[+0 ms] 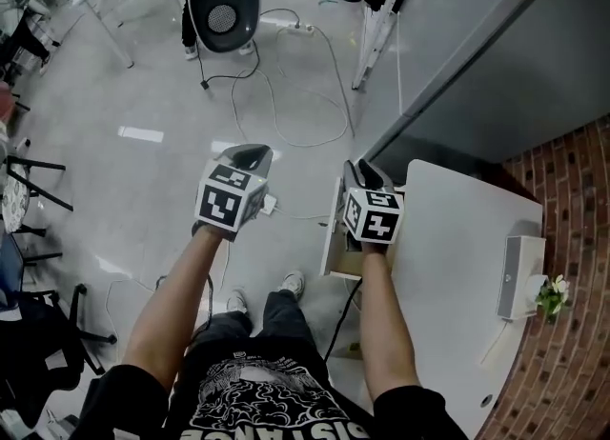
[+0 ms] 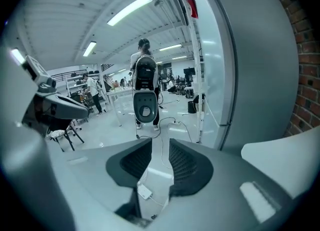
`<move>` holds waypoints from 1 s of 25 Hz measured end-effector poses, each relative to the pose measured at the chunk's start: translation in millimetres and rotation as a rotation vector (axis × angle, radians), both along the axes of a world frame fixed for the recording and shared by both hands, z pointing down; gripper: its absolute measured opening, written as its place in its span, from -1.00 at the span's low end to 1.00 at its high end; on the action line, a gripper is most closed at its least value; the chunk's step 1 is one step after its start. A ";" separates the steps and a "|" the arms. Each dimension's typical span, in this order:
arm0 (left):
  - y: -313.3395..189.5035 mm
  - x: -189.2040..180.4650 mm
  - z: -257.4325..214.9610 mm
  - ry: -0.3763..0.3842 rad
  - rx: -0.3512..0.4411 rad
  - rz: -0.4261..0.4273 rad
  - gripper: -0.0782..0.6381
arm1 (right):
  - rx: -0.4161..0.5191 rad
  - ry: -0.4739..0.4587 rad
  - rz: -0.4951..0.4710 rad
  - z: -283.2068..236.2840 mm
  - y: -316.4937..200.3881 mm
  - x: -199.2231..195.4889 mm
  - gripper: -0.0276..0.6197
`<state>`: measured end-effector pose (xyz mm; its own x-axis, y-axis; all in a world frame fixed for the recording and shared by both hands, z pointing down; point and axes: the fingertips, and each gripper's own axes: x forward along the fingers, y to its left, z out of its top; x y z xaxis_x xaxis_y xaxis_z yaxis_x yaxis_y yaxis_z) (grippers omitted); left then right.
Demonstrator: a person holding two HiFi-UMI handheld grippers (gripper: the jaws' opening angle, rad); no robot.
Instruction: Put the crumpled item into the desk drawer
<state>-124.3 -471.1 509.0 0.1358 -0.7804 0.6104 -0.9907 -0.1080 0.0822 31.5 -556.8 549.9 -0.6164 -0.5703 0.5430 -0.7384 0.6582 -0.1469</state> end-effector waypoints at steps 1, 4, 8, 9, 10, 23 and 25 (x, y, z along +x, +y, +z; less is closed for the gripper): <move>3.7 -6.3 -7.8 -0.005 0.009 -0.010 -0.78 | 0.001 -0.004 -0.009 -7.6 2.0 -4.2 -0.57; 14.8 -26.4 -29.5 -0.017 0.030 -0.042 -0.78 | 0.024 -0.013 -0.043 -33.8 7.5 -20.3 -0.61; 34.3 -56.1 -58.1 -0.033 0.065 -0.089 -0.78 | 0.065 -0.027 -0.100 -70.2 19.8 -48.3 -0.70; 38.8 -63.8 -66.3 -0.039 0.083 -0.099 -0.78 | 0.078 -0.031 -0.113 -79.6 23.1 -55.3 -0.71; 43.0 -71.3 -74.2 -0.043 0.102 -0.109 -0.78 | 0.092 -0.034 -0.125 -88.8 26.4 -62.0 -0.72; 119.6 -135.2 -127.0 -0.086 0.181 -0.188 -0.78 | 0.177 -0.074 -0.246 -156.0 96.2 -131.4 -0.78; 132.9 -144.8 -134.1 -0.090 0.196 -0.203 -0.78 | 0.197 -0.086 -0.254 -167.9 106.9 -139.8 -0.81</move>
<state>-269.1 -338.2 374.9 -0.0830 -0.8904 0.4475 -0.9961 0.0880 -0.0096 -108.3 -449.9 382.0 -0.7912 -0.4816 0.3771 -0.5376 0.8415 -0.0533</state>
